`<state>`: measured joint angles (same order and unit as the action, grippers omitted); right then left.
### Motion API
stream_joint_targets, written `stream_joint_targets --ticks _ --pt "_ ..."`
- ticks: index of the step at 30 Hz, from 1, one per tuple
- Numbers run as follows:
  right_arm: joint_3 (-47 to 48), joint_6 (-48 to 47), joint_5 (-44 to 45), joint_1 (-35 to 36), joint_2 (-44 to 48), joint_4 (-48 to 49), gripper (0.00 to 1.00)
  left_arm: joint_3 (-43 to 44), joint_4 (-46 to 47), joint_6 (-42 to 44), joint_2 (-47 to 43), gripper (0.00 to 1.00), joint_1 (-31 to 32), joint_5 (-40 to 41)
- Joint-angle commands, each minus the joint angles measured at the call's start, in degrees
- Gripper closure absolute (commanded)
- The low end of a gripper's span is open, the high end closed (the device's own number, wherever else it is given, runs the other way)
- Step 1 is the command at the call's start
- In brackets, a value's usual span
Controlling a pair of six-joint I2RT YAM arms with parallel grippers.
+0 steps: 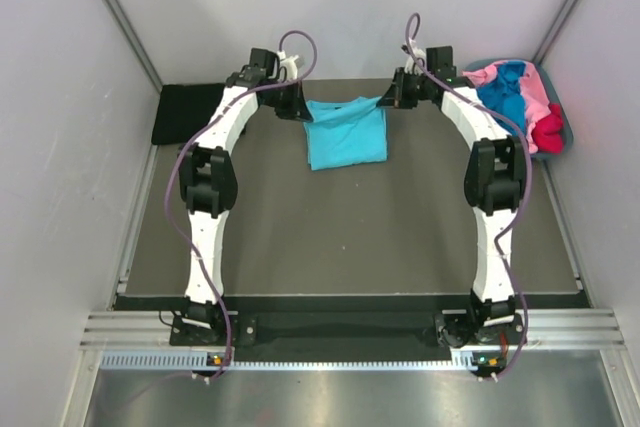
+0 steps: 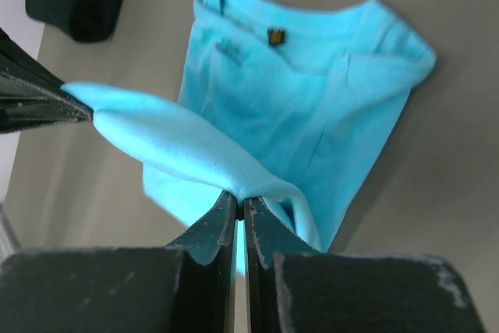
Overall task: Fold and stack the t-shirts
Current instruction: Fold the tshirt
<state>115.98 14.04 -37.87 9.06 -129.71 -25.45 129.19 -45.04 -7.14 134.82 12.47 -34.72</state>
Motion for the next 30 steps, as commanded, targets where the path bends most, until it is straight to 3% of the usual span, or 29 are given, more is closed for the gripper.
stream_joint_targets --ticks 1,7,9,11,12,13,15,16,20,24,26,30 --pt "7.2 -0.3 1.0 -1.1 -4.0 4.9 1.00 3.0 4.8 -1.5 1.9 1.00 -1.0 1.0" --pt "13.0 2.2 1.3 -0.6 -11.3 10.7 1.00 6.9 8.3 -2.4 7.5 1.00 -1.4 2.2" --pt "16.2 2.4 1.5 -0.6 -14.7 12.8 1.00 11.1 10.0 -3.1 11.0 0.96 -1.4 3.7" --pt "19.7 1.5 2.1 -0.6 -17.4 14.3 0.89 15.8 11.5 -4.6 14.4 0.74 -1.2 6.9" --pt "21.0 1.3 2.1 -0.6 -17.9 14.7 0.77 17.1 11.5 -4.6 15.1 0.74 -1.2 6.9" --pt "22.3 1.1 3.0 -0.7 -18.2 15.0 0.69 18.5 10.9 -4.0 15.3 0.67 -0.8 12.3" --pt "22.4 0.4 3.8 -0.8 -15.6 14.9 0.66 18.9 9.0 -1.9 13.2 0.58 0.8 19.1" --pt "21.2 -0.2 3.9 -0.8 -13.7 15.0 0.63 16.6 8.7 -1.1 9.4 0.46 1.3 25.1" --pt "11.0 -2.0 2.6 -0.8 -2.5 14.4 0.57 9.9 7.4 0.5 1.2 0.36 1.9 29.9" --pt "5.2 -1.7 0.2 -0.4 0.9 11.9 0.57 4.9 4.6 2.3 -2.5 0.25 1.4 28.3" --pt "2.3 -1.6 -0.4 -0.1 1.5 11.5 0.57 2.9 2.3 2.3 -2.6 0.19 0.9 23.0" --pt "0.9 -1.5 -1.4 0.6 -0.2 10.2 0.57 -2.0 1.6 -1.0 -2.9 0.17 -1.2 12.1"
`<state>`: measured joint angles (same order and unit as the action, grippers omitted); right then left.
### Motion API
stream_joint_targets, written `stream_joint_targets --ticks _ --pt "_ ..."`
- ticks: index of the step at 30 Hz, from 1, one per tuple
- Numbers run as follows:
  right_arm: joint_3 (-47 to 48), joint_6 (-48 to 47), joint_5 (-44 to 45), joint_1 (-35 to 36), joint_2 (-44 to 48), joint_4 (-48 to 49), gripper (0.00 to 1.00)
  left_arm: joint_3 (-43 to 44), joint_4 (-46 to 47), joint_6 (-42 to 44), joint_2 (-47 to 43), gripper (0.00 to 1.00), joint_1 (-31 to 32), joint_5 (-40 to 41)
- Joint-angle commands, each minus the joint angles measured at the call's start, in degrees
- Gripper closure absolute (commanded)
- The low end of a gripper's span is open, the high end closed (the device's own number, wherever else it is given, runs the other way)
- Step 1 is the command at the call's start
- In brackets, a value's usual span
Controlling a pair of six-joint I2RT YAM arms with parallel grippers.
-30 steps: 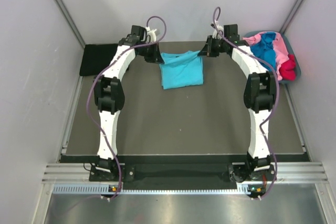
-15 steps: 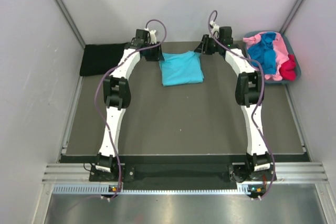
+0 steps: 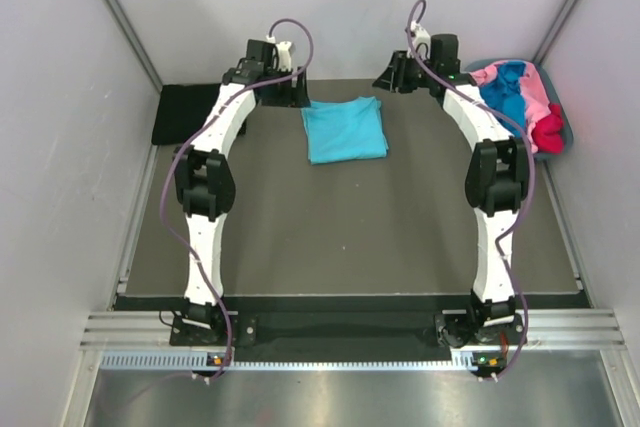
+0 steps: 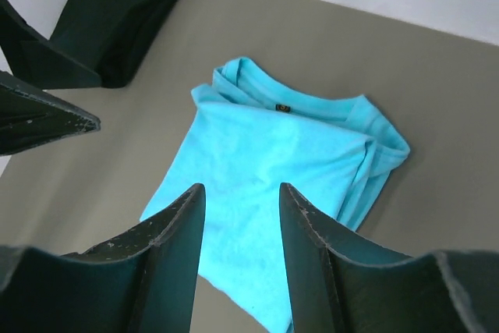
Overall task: Fold and stack the t-shirts
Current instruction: Fold the tshirt, then neatly place the folded tshirt to the corner
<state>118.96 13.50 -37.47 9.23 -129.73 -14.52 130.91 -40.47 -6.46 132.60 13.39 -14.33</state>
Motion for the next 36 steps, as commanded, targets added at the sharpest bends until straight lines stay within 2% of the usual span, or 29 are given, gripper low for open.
stream_joint_targets --ticks 1,4,13,23,36 --pt "-2.1 -0.8 -1.7 0.5 -0.7 -0.8 0.57 -5.5 -2.9 -2.2 -0.6 0.16 -2.4 -9.8" --pt "-2.1 -0.2 -1.4 0.7 -2.4 -0.7 0.57 -7.5 -1.8 -4.2 0.0 0.16 -3.1 -13.2" --pt "-1.5 -2.1 1.2 1.0 -3.9 -2.7 0.57 -5.4 3.0 -10.1 5.7 0.16 -6.7 -22.0" --pt "-4.7 -7.2 4.7 1.3 -4.8 -7.5 0.56 -3.6 7.5 -14.6 14.2 0.19 -6.6 -27.5" --pt "-5.4 -7.8 6.4 1.5 -4.9 -7.8 0.56 -1.6 10.8 -16.7 20.5 0.36 -2.8 -32.0"
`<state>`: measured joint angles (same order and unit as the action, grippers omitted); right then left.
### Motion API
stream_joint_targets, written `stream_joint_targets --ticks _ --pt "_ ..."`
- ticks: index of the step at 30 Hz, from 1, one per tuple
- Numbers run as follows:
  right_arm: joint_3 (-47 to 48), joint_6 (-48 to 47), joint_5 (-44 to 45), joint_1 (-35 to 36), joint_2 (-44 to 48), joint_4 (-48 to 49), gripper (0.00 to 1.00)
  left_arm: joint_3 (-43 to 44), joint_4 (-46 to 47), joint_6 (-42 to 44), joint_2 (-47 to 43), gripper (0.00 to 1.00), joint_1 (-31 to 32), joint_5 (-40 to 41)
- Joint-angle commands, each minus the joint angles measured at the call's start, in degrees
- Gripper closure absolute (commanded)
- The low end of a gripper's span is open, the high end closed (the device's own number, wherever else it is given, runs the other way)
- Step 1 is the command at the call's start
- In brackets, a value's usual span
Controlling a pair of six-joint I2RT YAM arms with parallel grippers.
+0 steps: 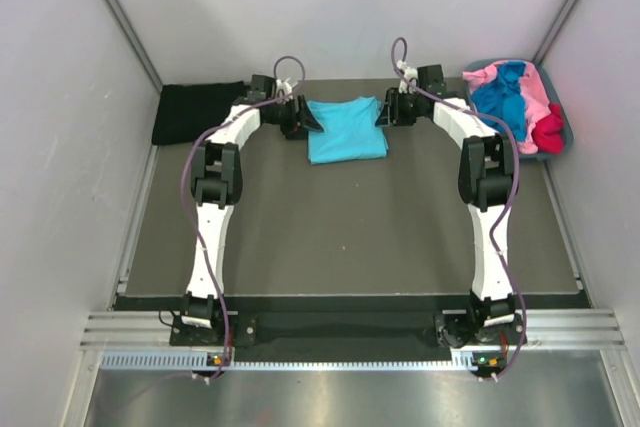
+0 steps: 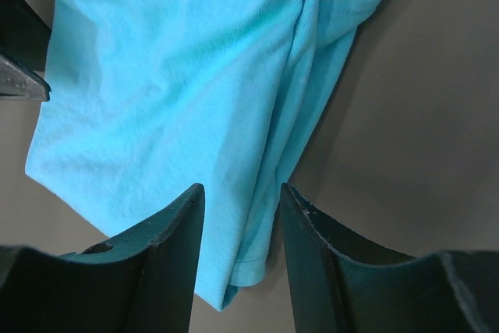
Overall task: Fold and stack the t-shirts
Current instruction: Neatly place the folded tshirt to the corner
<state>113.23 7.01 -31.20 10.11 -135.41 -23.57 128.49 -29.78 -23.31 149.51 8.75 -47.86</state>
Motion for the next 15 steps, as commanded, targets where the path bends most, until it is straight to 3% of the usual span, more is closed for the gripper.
stream_joint_targets --ticks 1,8,11,12,15 --pt "-0.1 -1.3 0.2 0.6 1.2 1.2 0.56 1.1 0.6 -0.1 3.9 0.37 2.0 1.3" --pt "-4.8 -2.8 -0.4 0.7 5.8 0.8 0.56 4.1 1.8 -0.9 5.0 0.60 2.1 3.1" --pt "-7.3 -3.9 -0.4 0.6 8.6 0.1 0.56 5.8 0.7 0.9 3.9 0.73 1.5 5.2" --pt "-7.8 -4.0 -0.8 0.6 9.3 -0.3 0.56 6.3 0.3 1.4 2.9 0.82 1.4 6.0" --pt "-9.5 -5.1 -1.4 0.4 11.9 -1.2 0.56 6.6 -1.6 4.6 0.4 0.89 0.1 7.8"
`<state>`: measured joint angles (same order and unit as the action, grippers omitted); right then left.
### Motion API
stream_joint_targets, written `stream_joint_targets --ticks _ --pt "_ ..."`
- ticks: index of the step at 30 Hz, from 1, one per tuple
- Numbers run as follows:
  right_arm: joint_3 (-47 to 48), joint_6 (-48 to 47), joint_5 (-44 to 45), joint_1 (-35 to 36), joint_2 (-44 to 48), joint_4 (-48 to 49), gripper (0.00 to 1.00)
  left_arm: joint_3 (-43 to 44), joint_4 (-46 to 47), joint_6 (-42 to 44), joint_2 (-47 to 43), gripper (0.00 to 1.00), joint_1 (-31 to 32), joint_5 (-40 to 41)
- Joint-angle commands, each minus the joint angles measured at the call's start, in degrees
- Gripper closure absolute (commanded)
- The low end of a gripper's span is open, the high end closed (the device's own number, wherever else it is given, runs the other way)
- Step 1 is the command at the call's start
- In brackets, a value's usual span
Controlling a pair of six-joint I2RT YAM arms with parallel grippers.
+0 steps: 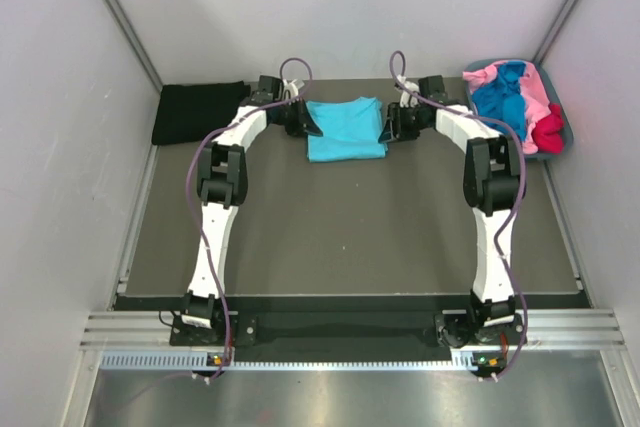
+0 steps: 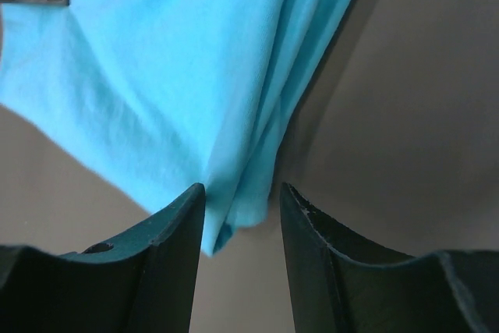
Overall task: Fold and stack the t-shirts
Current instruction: Neatly place the folded tshirt to the corner
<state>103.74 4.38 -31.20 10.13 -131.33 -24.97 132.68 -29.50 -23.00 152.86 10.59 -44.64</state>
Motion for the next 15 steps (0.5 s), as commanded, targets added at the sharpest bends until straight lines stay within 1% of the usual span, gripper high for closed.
stream_joint_targets --ticks 1,2,4,6,7,13,15 --pt "-0.6 -3.0 -1.5 0.2 9.0 0.1 0.57 2.4 -2.5 5.0 -3.5 0.93 -2.1 5.0" --pt "-0.8 -3.4 -1.6 0.1 9.5 -0.1 0.57 2.5 -3.2 7.2 -4.1 0.94 -2.9 5.5" --pt "-1.7 -3.9 -1.4 -0.3 11.1 -0.3 0.57 2.8 -5.9 10.2 -6.0 1.00 -3.7 7.7" --pt "-2.2 -5.2 -1.1 -0.7 12.1 -0.9 0.57 4.2 -9.2 15.9 -7.3 1.00 -5.1 11.5" --pt "-2.4 -5.2 -1.0 -0.7 12.4 -0.9 0.57 4.5 -10.0 16.0 -7.8 1.00 -5.1 12.7" --pt "-3.7 -6.4 -0.8 -1.7 13.5 -1.0 0.57 5.7 -15.3 26.4 -12.2 1.00 -8.5 21.5" --pt "-3.9 -6.6 -0.9 -1.7 13.6 -1.0 0.57 5.6 -16.3 28.6 -13.9 1.00 -9.1 23.7"
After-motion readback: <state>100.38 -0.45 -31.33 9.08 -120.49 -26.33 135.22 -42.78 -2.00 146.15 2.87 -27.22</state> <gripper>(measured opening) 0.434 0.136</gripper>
